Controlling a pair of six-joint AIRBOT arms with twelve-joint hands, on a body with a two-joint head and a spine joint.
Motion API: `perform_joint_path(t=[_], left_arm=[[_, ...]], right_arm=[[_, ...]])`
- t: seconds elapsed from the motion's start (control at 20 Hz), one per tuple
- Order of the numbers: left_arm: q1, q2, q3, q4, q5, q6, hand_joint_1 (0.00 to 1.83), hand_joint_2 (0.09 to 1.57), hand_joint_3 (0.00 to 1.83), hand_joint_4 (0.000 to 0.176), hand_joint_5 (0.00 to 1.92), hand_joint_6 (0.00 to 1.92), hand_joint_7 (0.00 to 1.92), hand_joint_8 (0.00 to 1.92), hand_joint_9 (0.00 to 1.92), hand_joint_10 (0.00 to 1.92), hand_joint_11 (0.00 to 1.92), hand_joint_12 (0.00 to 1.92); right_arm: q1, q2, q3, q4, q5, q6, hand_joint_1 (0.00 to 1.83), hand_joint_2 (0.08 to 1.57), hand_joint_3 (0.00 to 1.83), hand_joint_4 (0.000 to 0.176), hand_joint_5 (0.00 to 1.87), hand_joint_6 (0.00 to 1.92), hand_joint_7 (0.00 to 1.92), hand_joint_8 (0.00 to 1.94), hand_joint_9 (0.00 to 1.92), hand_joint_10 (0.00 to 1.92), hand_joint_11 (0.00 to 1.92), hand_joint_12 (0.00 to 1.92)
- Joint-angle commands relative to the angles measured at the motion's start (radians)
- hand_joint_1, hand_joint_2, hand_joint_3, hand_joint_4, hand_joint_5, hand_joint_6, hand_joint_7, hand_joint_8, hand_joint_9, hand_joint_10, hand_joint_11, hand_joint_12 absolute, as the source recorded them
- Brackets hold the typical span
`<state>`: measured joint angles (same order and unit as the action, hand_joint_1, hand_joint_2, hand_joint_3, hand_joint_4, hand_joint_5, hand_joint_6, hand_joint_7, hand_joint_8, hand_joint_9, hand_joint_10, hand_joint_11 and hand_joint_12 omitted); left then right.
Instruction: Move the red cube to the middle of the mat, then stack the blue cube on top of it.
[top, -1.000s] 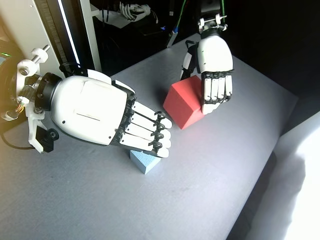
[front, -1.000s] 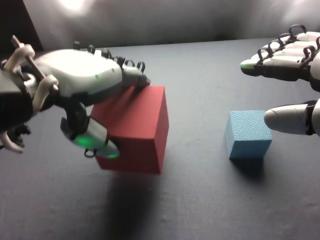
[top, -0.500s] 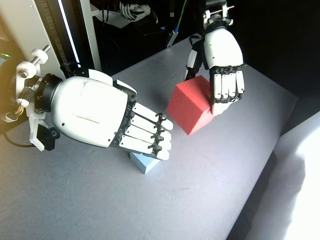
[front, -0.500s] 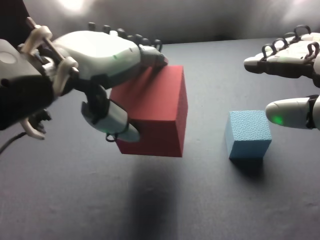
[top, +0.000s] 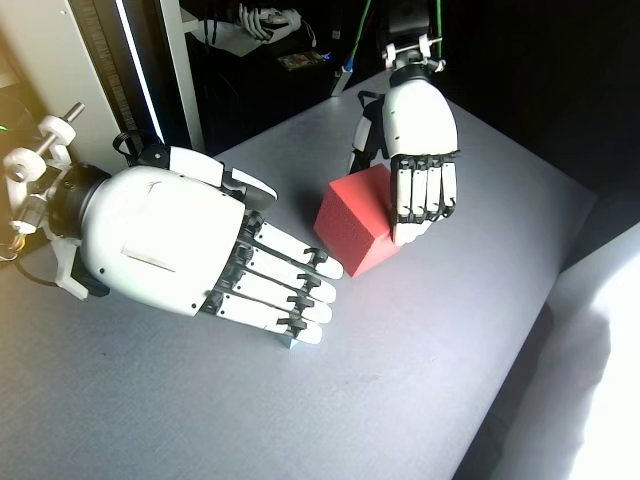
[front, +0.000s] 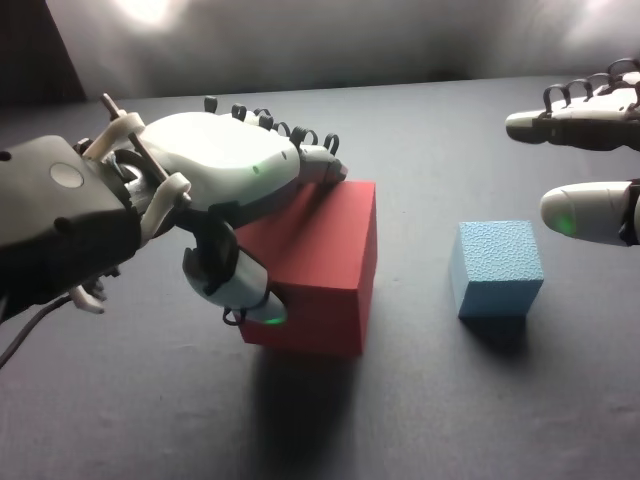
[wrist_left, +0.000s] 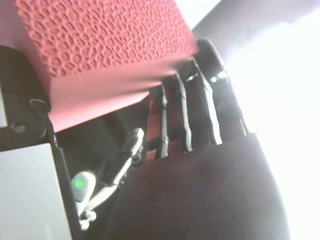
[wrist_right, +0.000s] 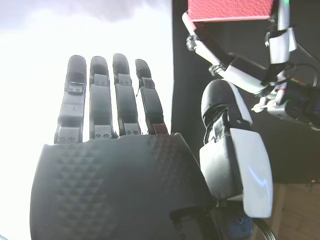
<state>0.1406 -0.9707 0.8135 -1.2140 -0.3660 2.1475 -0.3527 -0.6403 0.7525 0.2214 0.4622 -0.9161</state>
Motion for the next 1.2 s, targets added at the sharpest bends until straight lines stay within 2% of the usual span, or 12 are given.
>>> perform_joint_path(t=[0.0, 0.05, 0.1, 0.15, 0.4, 0.45, 0.65, 0.85, 1.0, 1.05, 1.1, 1.15], left_arm=[[-0.005, 0.001, 0.008, 0.042, -0.068, 0.000, 1.13, 1.28, 0.00, 0.000, 0.73, 1.28, 0.65, 1.59, 0.52, 1.09, 0.23, 1.38], [-0.001, -0.004, 0.014, 0.043, -0.073, 0.001, 1.13, 1.28, 0.00, 0.000, 0.71, 1.31, 0.67, 1.57, 0.54, 1.07, 0.24, 1.38], [0.001, -0.010, 0.020, 0.044, -0.077, 0.001, 1.14, 1.28, 0.00, 0.000, 0.71, 1.28, 0.68, 1.57, 0.54, 1.08, 0.28, 1.41], [0.005, -0.021, 0.030, 0.044, -0.078, 0.001, 1.13, 1.29, 0.00, 0.000, 0.69, 1.30, 0.66, 1.61, 0.52, 1.12, 0.29, 1.40], [0.020, -0.042, 0.043, 0.031, -0.111, 0.002, 1.13, 1.29, 0.00, 0.000, 0.71, 1.29, 0.65, 1.61, 0.52, 1.12, 0.24, 1.40], [0.022, -0.046, 0.043, 0.028, -0.117, 0.002, 1.14, 1.28, 0.00, 0.000, 0.73, 1.26, 0.67, 1.59, 0.52, 1.14, 0.26, 1.45], [0.030, -0.062, 0.039, 0.020, -0.145, 0.002, 1.14, 1.27, 0.00, 0.000, 0.73, 1.26, 0.68, 1.57, 0.54, 1.13, 0.25, 1.46], [0.034, -0.075, 0.037, 0.015, -0.172, 0.002, 1.13, 1.29, 0.00, 0.000, 0.69, 1.33, 0.67, 1.58, 0.53, 1.13, 0.27, 1.42], [0.036, -0.079, 0.037, 0.012, -0.178, 0.002, 1.13, 1.30, 0.00, 0.000, 0.69, 1.30, 0.64, 1.65, 0.49, 1.12, 0.22, 1.41], [0.037, -0.079, 0.037, 0.010, -0.179, 0.002, 1.12, 1.32, 0.00, 0.000, 0.61, 1.37, 0.61, 1.73, 0.32, 1.13, 0.09, 1.43], [0.037, -0.080, 0.037, 0.010, -0.180, 0.002, 1.05, 1.32, 0.00, 0.000, 0.61, 1.49, 0.40, 1.18, 0.27, 1.08, 0.05, 1.39], [0.038, -0.080, 0.036, 0.008, -0.181, 0.002, 1.01, 1.23, 0.00, 0.000, 0.47, 0.76, 0.44, 0.78, 0.29, 0.91, 0.03, 1.27]], right_arm=[[0.018, 0.009, 0.002, 0.005, 0.108, -0.013, 0.00, 1.30, 0.00, 0.000, 0.19, 0.01, 0.21, 0.01, 0.16, 0.01, 0.00, 0.36], [0.021, 0.003, 0.001, 0.044, 0.105, -0.087, 0.00, 1.29, 0.00, 0.000, 0.17, 0.00, 0.19, 0.00, 0.15, 0.00, 0.00, 0.31], [0.024, -0.005, 0.002, 0.095, 0.105, -0.156, 0.00, 1.31, 0.00, 0.000, 0.25, 0.00, 0.28, 0.00, 0.24, 0.01, 0.00, 0.58], [0.024, -0.010, 0.004, 0.126, 0.105, -0.181, 0.00, 1.30, 0.00, 0.000, 0.19, 0.00, 0.22, 0.00, 0.19, 0.00, 0.00, 0.44], [0.030, -0.037, 0.008, 0.189, 0.104, -0.181, 0.00, 1.30, 0.00, 0.000, 0.17, 0.00, 0.19, 0.00, 0.14, 0.00, 0.00, 0.26], [0.029, -0.038, 0.009, 0.208, 0.102, -0.181, 0.00, 1.30, 0.00, 0.000, 0.25, 0.00, 0.28, 0.00, 0.24, 0.01, 0.00, 0.60], [0.028, -0.040, 0.010, 0.222, 0.095, -0.122, 0.00, 1.30, 0.00, 0.000, 0.17, 0.00, 0.20, 0.00, 0.14, 0.00, 0.00, 0.29], [0.014, -0.043, 0.009, 0.222, 0.089, -0.090, 0.00, 1.30, 0.00, 0.000, 0.23, 0.00, 0.26, 0.00, 0.21, 0.01, 0.00, 0.50], [0.002, -0.047, 0.009, 0.222, 0.084, -0.090, 0.00, 1.29, 0.00, 0.000, 0.21, 0.00, 0.23, 0.00, 0.18, 0.00, 0.00, 0.40], [0.000, -0.047, 0.009, 0.222, 0.081, -0.090, 0.00, 1.30, 0.00, 0.000, 0.19, 0.00, 0.22, 0.00, 0.17, 0.00, 0.00, 0.36], [-0.003, -0.049, 0.009, 0.222, 0.078, -0.090, 0.00, 1.30, 0.00, 0.000, 0.20, 0.00, 0.22, 0.00, 0.18, 0.00, 0.00, 0.36], [-0.005, -0.055, 0.009, 0.222, 0.078, -0.090, 0.00, 1.30, 0.00, 0.000, 0.19, 0.00, 0.22, 0.00, 0.18, 0.00, 0.00, 0.39]])
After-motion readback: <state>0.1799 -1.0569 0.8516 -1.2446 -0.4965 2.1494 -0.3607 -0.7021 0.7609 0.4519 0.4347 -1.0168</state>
